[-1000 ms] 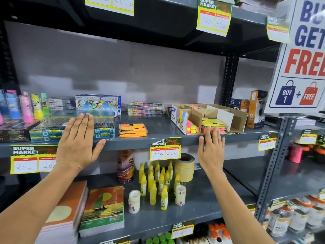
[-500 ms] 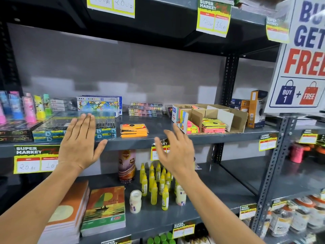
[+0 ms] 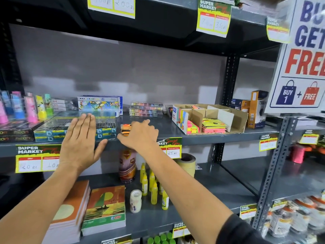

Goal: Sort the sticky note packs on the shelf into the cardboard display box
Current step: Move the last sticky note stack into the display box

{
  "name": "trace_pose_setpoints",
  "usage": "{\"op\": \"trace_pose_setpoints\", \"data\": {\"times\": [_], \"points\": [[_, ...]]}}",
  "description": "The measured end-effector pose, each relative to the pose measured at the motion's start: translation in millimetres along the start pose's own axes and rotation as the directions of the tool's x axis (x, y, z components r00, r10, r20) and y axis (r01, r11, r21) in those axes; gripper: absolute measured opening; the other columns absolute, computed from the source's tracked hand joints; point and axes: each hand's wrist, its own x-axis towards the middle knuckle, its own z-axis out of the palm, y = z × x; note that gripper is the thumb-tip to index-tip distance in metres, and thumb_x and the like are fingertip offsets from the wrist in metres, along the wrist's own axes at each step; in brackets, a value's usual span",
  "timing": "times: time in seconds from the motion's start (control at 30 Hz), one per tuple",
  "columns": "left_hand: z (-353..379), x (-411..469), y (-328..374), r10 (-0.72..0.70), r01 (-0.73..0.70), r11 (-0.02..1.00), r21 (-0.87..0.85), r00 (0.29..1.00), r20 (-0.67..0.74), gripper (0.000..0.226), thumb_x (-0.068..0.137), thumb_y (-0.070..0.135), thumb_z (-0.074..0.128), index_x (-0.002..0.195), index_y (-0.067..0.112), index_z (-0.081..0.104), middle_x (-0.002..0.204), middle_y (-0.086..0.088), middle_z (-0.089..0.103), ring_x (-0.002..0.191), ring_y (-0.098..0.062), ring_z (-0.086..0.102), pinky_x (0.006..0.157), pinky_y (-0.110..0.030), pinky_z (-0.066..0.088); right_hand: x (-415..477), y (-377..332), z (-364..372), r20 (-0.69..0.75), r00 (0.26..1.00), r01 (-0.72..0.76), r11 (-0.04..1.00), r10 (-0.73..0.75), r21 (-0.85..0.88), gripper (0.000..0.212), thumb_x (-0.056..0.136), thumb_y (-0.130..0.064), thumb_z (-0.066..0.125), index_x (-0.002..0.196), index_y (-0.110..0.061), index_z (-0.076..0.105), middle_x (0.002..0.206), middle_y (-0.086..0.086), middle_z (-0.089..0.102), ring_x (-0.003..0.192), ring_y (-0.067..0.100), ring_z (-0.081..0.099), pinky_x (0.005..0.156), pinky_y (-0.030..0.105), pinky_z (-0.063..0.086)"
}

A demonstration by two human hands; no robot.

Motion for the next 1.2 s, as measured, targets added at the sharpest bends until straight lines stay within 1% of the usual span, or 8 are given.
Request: {"op": "trace_pose_setpoints", "data": {"times": [0.13, 0.4, 0.57, 0.67, 0.83, 1.0, 1.13, 1.2], "points": [[0, -1, 0, 0.003, -0.003, 1.0, 0.004, 1.0, -0.007, 0.077, 0.097, 0.048, 0.026, 0.143, -0.013, 0.033, 0.143, -0.034, 0.043, 0.137, -0.044, 0.037, 0.122, -0.043, 0.01, 2, -4, -5, 0.005, 1.0, -0.014, 1.0, 0.014, 0.003, 0.072, 0.081, -0.06, 0.056, 0.134, -0.011, 0.049, 0.151, 0.031, 0.024, 0.124, 0.048, 0.045, 0.097, 0.048, 0.039], [0, -1, 1, -0.004, 0.004, 1.0, 0.001, 1.0, 0.003, 0.079, 0.096, 0.049, 0.026, 0.143, -0.014, 0.033, 0.143, -0.035, 0.042, 0.138, -0.045, 0.036, 0.122, -0.042, 0.008, 1, 0, 2, -0.084, 0.996, 0.009, 1.0, -0.007, 0.027, 0.068, 0.081, -0.058, 0.058, 0.132, -0.013, 0.051, 0.147, 0.032, 0.031, 0.123, 0.047, 0.045, 0.096, 0.048, 0.039], [-1, 0, 1, -0.008, 0.007, 1.0, 0.005, 1.0, 0.016, 0.08, 0.096, 0.05, 0.025, 0.144, -0.013, 0.032, 0.144, -0.035, 0.041, 0.138, -0.044, 0.035, 0.122, -0.042, 0.007, 1, 6, 5, -0.156, 0.987, 0.05, 0.994, -0.035, 0.092, 0.056, 0.08, -0.05, 0.063, 0.123, -0.013, 0.06, 0.135, 0.023, 0.049, 0.116, 0.041, 0.051, 0.093, 0.044, 0.043], [-1, 0, 2, -0.01, 0.01, 1.0, 0.006, 1.0, 0.015, 0.08, 0.096, 0.05, 0.025, 0.143, -0.013, 0.032, 0.144, -0.035, 0.041, 0.138, -0.045, 0.035, 0.123, -0.041, 0.006, -1, 9, 1, -0.205, 0.978, 0.082, 0.983, -0.047, 0.167, 0.048, 0.077, -0.046, 0.067, 0.111, -0.014, 0.066, 0.118, 0.015, 0.061, 0.106, 0.035, 0.055, 0.089, 0.041, 0.045], [-2, 0, 2, -0.008, 0.008, 1.0, 0.007, 1.0, 0.016, 0.079, 0.096, 0.049, 0.025, 0.143, -0.014, 0.033, 0.143, -0.035, 0.042, 0.138, -0.045, 0.036, 0.122, -0.042, 0.007, -9, 17, -4, -0.257, 0.962, 0.16, 0.953, -0.092, 0.257, 0.034, 0.074, -0.039, 0.07, 0.098, -0.015, 0.073, 0.098, 0.007, 0.069, 0.099, 0.025, 0.059, 0.089, 0.039, 0.048], [0, 0, 1, -0.009, 0.009, 1.0, 0.006, 1.0, -0.008, 0.078, 0.095, 0.048, 0.027, 0.142, -0.013, 0.035, 0.141, -0.035, 0.044, 0.135, -0.045, 0.038, 0.122, -0.042, 0.008, -10, 40, -17, -0.366, 0.925, 0.236, 0.911, -0.104, 0.338, 0.033, 0.072, -0.035, 0.074, 0.1, -0.017, 0.075, 0.104, 0.005, 0.071, 0.102, 0.022, 0.061, 0.086, 0.03, 0.044], [-1, 0, 3, -0.009, 0.009, 1.0, -0.002, 1.0, -0.019, 0.078, 0.095, 0.049, 0.027, 0.142, -0.013, 0.035, 0.14, -0.035, 0.045, 0.135, -0.046, 0.039, 0.122, -0.043, 0.01, 1, 58, -30, -0.492, 0.867, 0.281, 0.893, -0.08, 0.351, 0.035, 0.068, -0.036, 0.078, 0.096, -0.015, 0.076, 0.099, 0.005, 0.071, 0.092, 0.026, 0.064, 0.085, 0.035, 0.05], [-2, 0, 3, -0.008, 0.008, 1.0, -0.005, 1.0, -0.024, 0.078, 0.096, 0.049, 0.026, 0.142, -0.013, 0.034, 0.141, -0.035, 0.044, 0.135, -0.046, 0.039, 0.122, -0.043, 0.01, 4, 69, -38, -0.529, 0.846, 0.283, 0.894, -0.062, 0.348, 0.036, 0.068, -0.035, 0.078, 0.098, -0.014, 0.076, 0.104, 0.007, 0.07, 0.097, 0.026, 0.063, 0.086, 0.031, 0.046]]}}
